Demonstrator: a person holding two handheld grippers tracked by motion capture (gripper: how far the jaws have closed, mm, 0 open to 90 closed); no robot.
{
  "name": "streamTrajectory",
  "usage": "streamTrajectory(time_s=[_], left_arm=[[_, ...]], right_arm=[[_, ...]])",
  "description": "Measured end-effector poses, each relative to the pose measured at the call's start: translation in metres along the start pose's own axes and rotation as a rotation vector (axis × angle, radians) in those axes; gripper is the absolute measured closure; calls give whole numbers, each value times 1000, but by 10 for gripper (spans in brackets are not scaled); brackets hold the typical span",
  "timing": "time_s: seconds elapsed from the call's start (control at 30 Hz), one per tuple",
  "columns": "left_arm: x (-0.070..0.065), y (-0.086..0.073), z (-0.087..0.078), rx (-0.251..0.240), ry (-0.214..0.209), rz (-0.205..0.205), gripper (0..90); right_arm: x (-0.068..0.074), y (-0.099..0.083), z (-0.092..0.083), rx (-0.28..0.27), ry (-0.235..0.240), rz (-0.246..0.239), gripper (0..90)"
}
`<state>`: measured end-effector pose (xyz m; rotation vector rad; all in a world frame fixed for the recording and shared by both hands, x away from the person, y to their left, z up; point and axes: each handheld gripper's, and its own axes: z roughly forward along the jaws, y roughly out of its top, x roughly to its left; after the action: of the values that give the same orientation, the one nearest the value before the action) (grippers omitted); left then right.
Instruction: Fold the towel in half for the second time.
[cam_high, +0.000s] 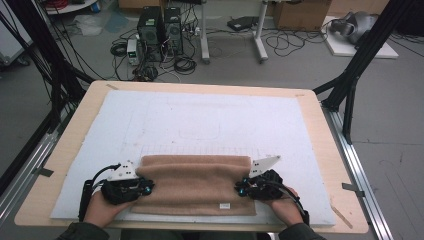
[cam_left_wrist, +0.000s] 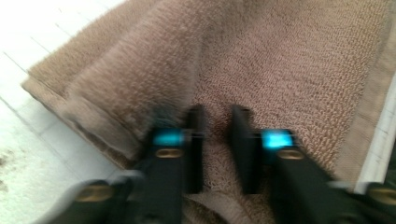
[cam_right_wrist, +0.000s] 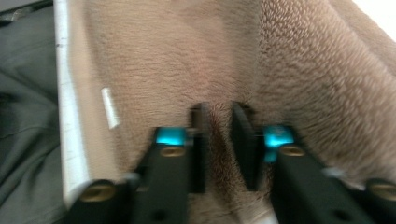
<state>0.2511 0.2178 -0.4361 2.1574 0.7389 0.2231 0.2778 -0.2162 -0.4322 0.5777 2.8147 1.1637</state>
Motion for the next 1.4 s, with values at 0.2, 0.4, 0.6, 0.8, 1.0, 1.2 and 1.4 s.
streamTrajectory(time_s=[0.2,0.4,0.6,0.8,1.0,1.2,1.4], left_arm=[[-16,2,-33,-93,-7,21,865],[-31,0,-58,-120,-17,47,714],[-22,-9,-30,-58,-14,13,660],[-14,-7,-19,-71,-1,-11,667],[12,20,-16,-104,87,-13,652],[39,32,4,-79,172,-19,547],[53,29,20,-11,184,-31,499]], right_arm=[[17,9,-22,-43,2,-48,849],[42,16,-53,-131,17,-98,701],[29,8,-22,-22,-7,-72,624],[18,6,-12,-48,-12,-36,617],[-8,28,-21,-39,-140,-59,547],[-50,29,-11,-14,-214,13,441],[-67,20,0,18,-178,55,401]])
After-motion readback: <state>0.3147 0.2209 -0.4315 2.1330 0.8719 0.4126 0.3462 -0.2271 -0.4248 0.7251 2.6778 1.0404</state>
